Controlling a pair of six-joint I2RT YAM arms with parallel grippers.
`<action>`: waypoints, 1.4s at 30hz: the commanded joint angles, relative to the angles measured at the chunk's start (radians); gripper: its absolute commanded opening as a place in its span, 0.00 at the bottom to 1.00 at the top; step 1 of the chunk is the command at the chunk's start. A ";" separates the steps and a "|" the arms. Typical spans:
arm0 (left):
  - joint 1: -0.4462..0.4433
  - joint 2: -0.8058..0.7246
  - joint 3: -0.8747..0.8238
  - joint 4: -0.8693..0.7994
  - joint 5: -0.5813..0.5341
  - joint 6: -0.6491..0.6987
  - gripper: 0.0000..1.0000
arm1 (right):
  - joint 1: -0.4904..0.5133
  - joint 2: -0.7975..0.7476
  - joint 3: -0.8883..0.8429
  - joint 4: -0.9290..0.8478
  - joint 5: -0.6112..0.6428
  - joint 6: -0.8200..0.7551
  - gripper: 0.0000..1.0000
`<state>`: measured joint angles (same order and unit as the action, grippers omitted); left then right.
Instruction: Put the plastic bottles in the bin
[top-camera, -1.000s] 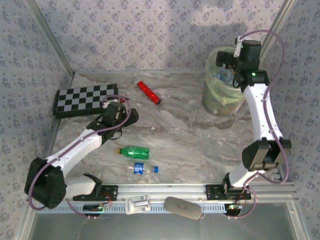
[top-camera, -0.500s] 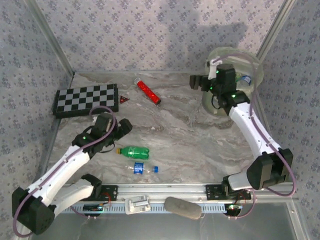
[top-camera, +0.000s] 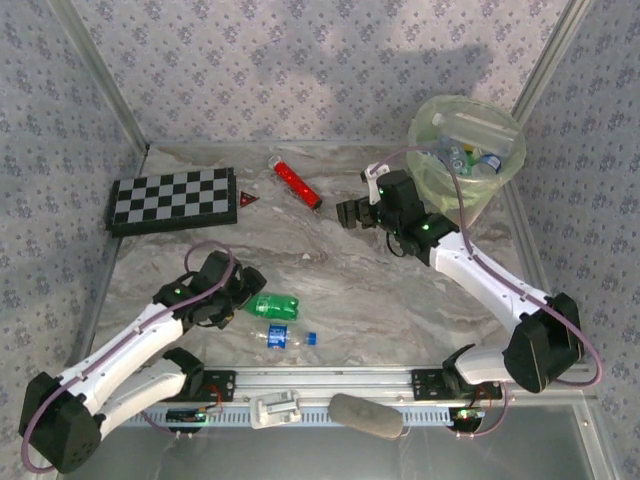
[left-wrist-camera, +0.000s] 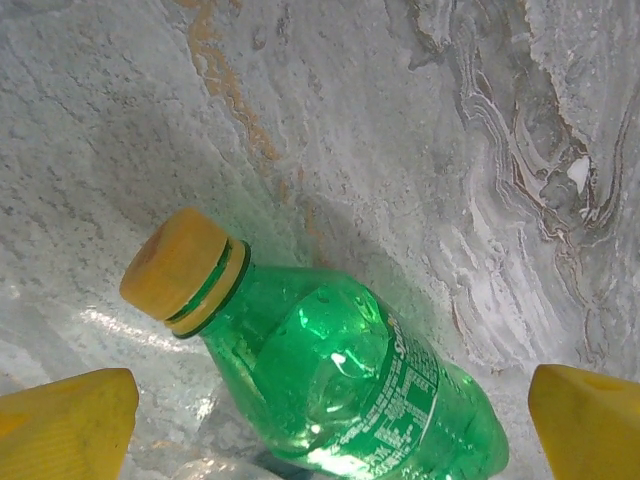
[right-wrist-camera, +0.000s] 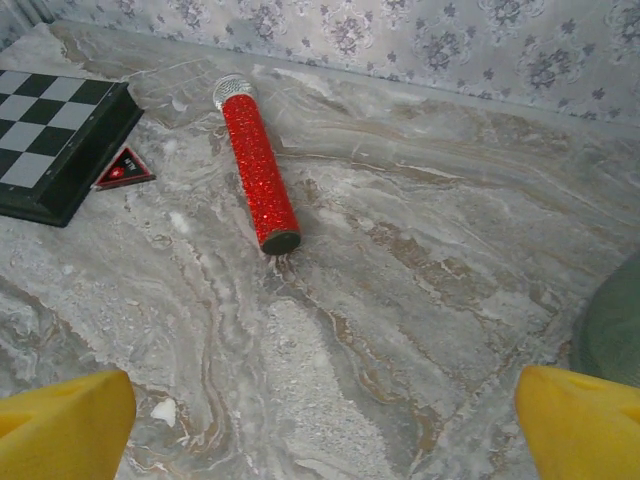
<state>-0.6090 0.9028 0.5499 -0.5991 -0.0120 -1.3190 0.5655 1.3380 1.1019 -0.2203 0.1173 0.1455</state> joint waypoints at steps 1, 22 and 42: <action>-0.012 0.038 -0.029 0.053 -0.002 -0.072 1.00 | 0.010 -0.032 -0.003 0.008 0.017 -0.015 0.99; -0.026 0.322 -0.014 0.283 -0.106 -0.195 0.78 | 0.049 -0.047 -0.020 0.012 0.058 -0.038 0.99; -0.007 0.381 0.048 0.428 -0.299 -0.214 0.33 | 0.089 -0.028 -0.009 0.008 0.005 -0.069 0.99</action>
<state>-0.6292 1.2736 0.5560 -0.3321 -0.2127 -1.5383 0.6437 1.3144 1.0897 -0.2119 0.1410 0.0963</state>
